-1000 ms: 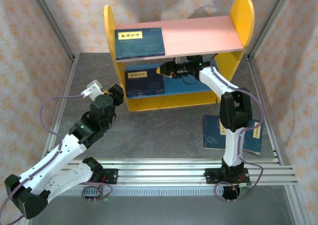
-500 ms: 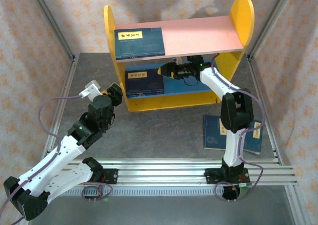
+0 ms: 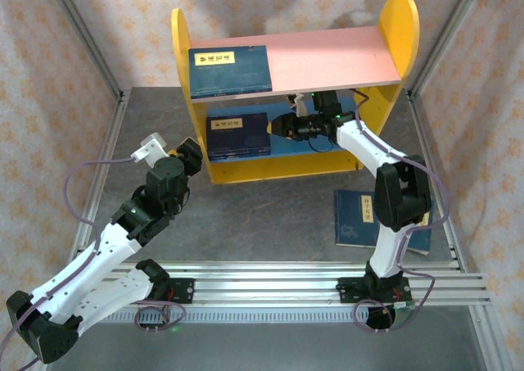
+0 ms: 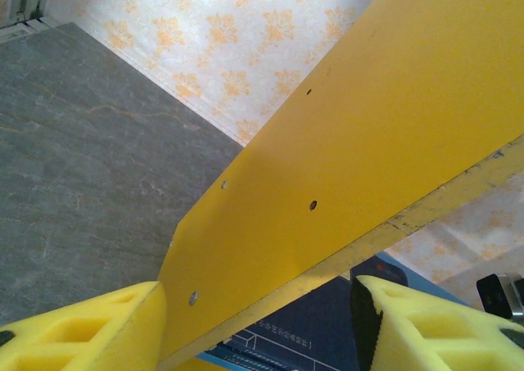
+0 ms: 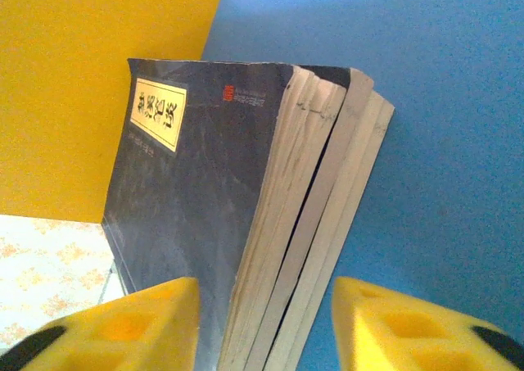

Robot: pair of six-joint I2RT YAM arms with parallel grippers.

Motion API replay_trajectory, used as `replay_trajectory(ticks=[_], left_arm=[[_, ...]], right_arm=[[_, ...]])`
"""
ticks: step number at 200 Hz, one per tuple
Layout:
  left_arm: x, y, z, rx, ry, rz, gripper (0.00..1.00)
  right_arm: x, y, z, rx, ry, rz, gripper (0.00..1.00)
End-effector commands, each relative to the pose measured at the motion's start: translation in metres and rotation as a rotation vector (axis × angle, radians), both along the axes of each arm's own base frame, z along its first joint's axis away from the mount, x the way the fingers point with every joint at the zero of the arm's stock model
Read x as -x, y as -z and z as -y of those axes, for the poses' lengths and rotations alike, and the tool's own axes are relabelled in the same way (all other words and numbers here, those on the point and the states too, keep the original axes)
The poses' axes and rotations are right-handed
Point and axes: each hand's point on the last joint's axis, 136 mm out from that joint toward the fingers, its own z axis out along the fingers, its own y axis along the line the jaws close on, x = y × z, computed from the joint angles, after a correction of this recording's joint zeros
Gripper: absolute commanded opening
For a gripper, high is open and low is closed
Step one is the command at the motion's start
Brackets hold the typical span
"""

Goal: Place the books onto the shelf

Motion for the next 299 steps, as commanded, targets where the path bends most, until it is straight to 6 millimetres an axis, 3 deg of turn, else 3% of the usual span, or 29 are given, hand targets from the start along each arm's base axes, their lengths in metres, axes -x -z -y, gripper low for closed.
replay_trajectory(ticks=[1, 139, 299], left_arm=[[0.002, 0.006, -0.005, -0.014, -0.007, -0.017, 0.6], [0.003, 0.006, -0.005, -0.012, -0.007, -0.017, 0.6], [0.003, 0.002, -0.006, -0.014, -0.007, -0.011, 0.6]], right_arm=[[0.005, -0.021, -0.003, -0.017, -0.005, 0.075, 0.4], [0.013, -0.022, -0.021, -0.014, -0.058, 0.08, 0.35], [0.009, -0.029, -0.021, -0.005, -0.054, 0.096, 0.36]])
